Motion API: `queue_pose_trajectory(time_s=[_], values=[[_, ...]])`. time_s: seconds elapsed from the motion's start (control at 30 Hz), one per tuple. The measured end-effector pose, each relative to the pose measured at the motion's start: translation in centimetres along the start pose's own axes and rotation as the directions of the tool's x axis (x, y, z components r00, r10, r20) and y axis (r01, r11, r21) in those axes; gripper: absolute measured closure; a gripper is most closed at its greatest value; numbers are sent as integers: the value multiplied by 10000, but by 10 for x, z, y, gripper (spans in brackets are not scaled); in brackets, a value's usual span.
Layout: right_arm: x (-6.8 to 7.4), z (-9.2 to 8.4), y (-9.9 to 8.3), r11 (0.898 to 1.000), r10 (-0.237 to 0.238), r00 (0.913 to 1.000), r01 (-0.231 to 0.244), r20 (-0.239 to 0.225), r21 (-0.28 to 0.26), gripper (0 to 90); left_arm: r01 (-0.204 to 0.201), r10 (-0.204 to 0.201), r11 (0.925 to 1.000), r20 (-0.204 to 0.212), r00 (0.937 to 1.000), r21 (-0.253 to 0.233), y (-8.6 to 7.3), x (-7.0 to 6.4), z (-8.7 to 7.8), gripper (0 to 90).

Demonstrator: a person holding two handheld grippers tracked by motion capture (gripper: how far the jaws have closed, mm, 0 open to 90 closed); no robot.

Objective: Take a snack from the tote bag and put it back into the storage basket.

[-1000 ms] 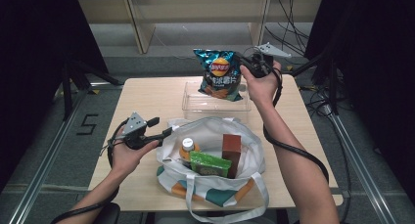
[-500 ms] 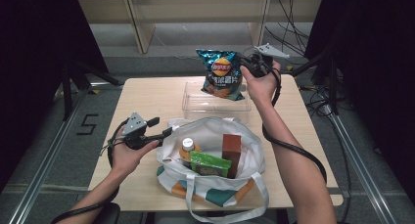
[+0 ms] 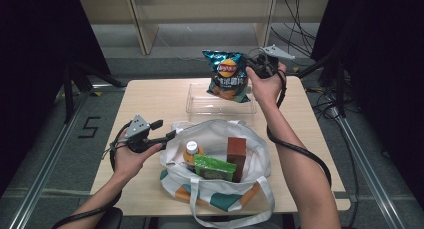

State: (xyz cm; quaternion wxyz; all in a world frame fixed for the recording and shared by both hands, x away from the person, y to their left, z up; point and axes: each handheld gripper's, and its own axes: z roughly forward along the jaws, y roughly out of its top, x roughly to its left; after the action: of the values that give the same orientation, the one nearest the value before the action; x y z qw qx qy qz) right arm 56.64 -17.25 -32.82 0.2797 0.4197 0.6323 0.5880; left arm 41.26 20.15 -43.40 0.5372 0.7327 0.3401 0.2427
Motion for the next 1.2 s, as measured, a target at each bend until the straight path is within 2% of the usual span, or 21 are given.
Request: queue_pose_trajectory(time_s=[0.13, 0.2, 0.37, 0.4, 0.47, 0.6, 0.73, 0.77, 0.83, 0.87, 0.97, 1.03, 1.2], values=[[-2, 4, -2, 9998, -184, 9998, 184, 74, 17, 900, -11, 11, 10000, 6, 10000, 7, 0, 0, 0, 343], [-1, 5, -5, 9999, -3, 9999, 1, 110, 166, 900, -6, 6, 10000, 3, 10000, 9, 0, 0, 0, 343], [-4, 10, -9, 9996, -44, 9999, 41, 98, 274, 900, 28, -28, 10000, -3, 10000, -12, 0, 1, 0, 343], [-3, 11, -10, 9996, 88, 9999, -92, 135, 260, 900, 28, -28, 10000, -3, 10000, -12, 0, 1, 0, 343], [-5, 11, -10, 9996, 4, 9999, -8, 168, 290, 900, 14, -14, 10000, 0, 10000, -12, 0, 0, 0, 343], [-5, 14, -12, 9990, 154, 9995, -165, 282, 411, 900, 12, -12, 10000, 0, 10000, -24, 0, 0, 0, 343], [-8, 16, -15, 9993, 148, 9994, -159, 318, 339, 900, 0, 1, 10000, 9, 10000, -16, 0, 0, 0, 343], [-7, 16, -15, 9982, 322, 9989, -338, 333, 496, 900, -3, 3, 10000, 7, 10000, -23, 0, 0, 0, 343], [-8, 18, -18, 9986, 243, 9988, -263, 428, 465, 900, 13, -13, 10000, 3, 10000, -24, 0, 0, 0, 343], [-8, 18, -19, 9975, 404, 9984, -426, 407, 557, 900, 20, -20, 10000, 5, 10000, -23, 0, 1, 0, 343], [-10, 20, -22, 9983, 214, 9988, -238, 445, 532, 900, 29, -29, 10000, -3, 10000, -19, 0, 1, 0, 343], [-11, 21, -25, 9962, 498, 9974, -533, 525, 683, 900, 31, -31, 10000, -1, 10000, -28, 0, 1, 0, 343], [-15, 23, -28, 9969, 324, 9973, -369, 662, 690, 900, 17, -17, 10000, 1, 10000, -28, 0, 1, 0, 344]])
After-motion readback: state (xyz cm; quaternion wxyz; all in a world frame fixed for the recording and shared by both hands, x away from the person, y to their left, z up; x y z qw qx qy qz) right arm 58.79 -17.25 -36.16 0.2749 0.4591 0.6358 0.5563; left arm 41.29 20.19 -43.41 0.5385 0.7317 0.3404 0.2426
